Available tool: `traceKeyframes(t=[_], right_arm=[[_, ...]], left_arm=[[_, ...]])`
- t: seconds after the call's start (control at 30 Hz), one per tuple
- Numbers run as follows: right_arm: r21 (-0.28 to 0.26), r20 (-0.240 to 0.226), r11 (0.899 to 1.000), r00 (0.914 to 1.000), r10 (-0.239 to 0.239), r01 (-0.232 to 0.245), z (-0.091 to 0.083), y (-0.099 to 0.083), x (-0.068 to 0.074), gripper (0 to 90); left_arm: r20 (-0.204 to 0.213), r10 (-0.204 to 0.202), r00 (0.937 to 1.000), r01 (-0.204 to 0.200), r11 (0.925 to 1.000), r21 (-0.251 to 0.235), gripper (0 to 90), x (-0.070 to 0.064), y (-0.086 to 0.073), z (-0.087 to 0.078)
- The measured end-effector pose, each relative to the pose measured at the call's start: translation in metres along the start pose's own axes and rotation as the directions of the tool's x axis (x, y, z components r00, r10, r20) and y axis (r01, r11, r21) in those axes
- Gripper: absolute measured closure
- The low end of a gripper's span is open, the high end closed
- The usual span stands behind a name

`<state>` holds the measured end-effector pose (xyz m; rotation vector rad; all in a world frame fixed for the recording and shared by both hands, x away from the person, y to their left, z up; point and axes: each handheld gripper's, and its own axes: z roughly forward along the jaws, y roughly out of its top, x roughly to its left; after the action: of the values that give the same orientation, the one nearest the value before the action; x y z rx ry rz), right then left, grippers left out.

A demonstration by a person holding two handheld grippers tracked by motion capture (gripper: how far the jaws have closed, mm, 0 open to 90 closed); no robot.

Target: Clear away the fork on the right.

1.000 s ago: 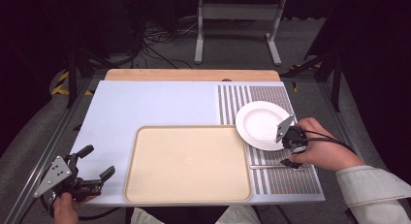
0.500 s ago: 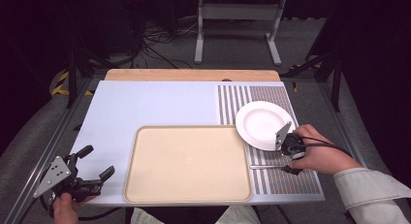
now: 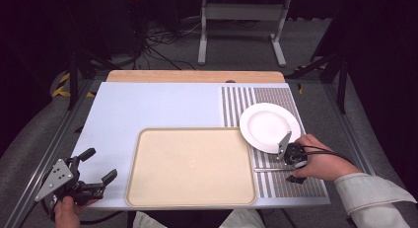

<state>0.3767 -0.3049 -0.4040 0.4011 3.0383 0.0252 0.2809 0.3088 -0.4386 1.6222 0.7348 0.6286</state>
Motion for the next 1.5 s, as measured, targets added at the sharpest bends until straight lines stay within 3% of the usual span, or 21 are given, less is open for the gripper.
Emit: traceKeyframes(t=[0.33,0.47,1.0,1.5], right_arm=[[-0.013,-0.019,1.000,0.9998,-0.011,0.011,0.011,0.001,0.001,23.6],[-0.041,-0.017,0.999,0.9994,-0.028,0.028,0.009,0.001,-0.001,35.7],[-0.037,-0.047,0.995,0.9939,-0.099,0.098,0.009,-0.006,-0.009,83.6],[-0.001,-0.071,0.988,0.9852,-0.156,0.156,0.010,-0.001,-0.009,86.7]], left_arm=[[0.002,-0.001,1.0000,0.001,1.0000,0.004,0.5,0.000,0.000,0.001],[0.001,-0.003,1.0000,0.003,1.0000,0.004,0.5,0.000,0.000,0.000],[0.006,0.000,1.0000,0.000,1.0000,0.000,0.5,-0.001,0.000,0.001],[0.009,0.001,1.0000,-0.001,1.0000,0.004,0.5,-0.001,0.000,0.000]])
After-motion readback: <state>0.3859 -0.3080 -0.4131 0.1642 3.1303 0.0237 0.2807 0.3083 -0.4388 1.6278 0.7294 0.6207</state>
